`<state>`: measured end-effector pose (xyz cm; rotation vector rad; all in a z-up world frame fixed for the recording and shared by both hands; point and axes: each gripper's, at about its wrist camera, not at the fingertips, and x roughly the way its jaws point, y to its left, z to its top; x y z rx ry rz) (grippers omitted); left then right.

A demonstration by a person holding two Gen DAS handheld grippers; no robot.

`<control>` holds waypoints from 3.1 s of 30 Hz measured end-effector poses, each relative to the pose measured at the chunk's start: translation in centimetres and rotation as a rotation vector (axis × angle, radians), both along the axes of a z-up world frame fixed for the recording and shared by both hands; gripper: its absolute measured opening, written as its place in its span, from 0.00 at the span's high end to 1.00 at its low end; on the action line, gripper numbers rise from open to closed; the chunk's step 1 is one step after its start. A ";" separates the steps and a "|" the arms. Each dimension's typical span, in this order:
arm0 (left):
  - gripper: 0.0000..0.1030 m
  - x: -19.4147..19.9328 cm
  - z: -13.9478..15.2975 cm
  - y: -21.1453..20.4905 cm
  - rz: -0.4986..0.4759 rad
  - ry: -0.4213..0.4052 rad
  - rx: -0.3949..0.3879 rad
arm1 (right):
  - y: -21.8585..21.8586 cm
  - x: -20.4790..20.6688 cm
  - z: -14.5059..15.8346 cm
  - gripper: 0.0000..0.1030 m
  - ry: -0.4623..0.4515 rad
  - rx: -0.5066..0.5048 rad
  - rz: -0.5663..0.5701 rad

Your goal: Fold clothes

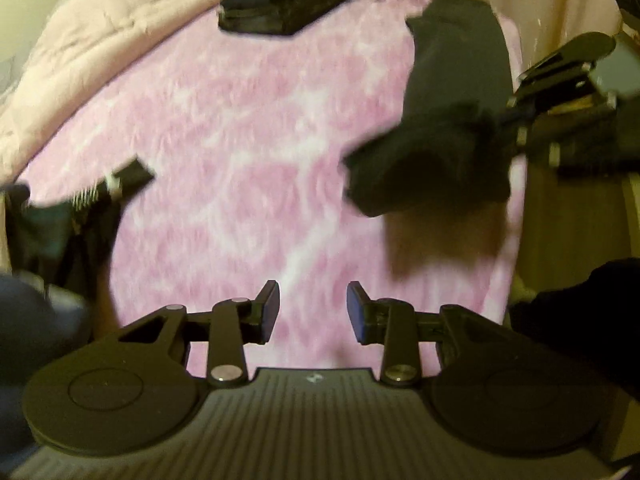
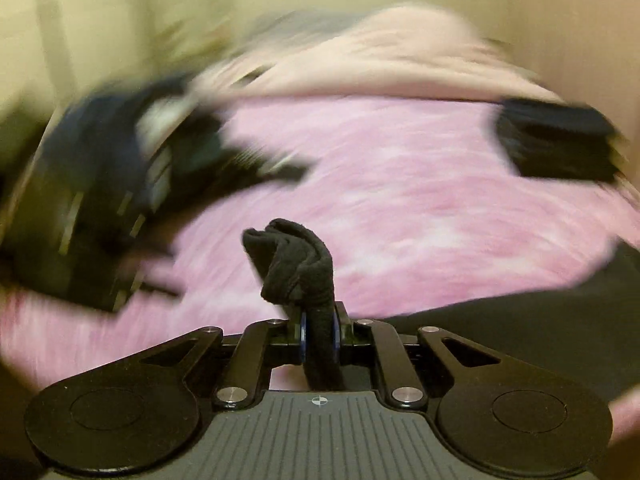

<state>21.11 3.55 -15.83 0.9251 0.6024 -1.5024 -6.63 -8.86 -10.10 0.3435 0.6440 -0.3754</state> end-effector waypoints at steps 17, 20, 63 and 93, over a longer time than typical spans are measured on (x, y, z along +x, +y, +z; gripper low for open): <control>0.65 -14.8 -0.8 -21.1 -0.245 0.024 0.032 | -31.3 -18.1 -10.3 0.90 -0.166 0.547 -0.577; 0.65 -16.5 -1.3 -23.4 -0.293 0.023 0.042 | -32.0 -18.9 -10.0 0.89 -0.176 0.572 -0.579; 0.60 -20.2 -6.8 -33.1 -0.399 -0.002 0.244 | -33.3 -18.9 -11.3 0.93 -0.049 0.589 -0.598; 0.58 -13.0 -9.8 -22.9 -1.279 -0.290 -0.037 | -5.6 -4.4 -9.6 0.44 0.388 -0.210 -0.047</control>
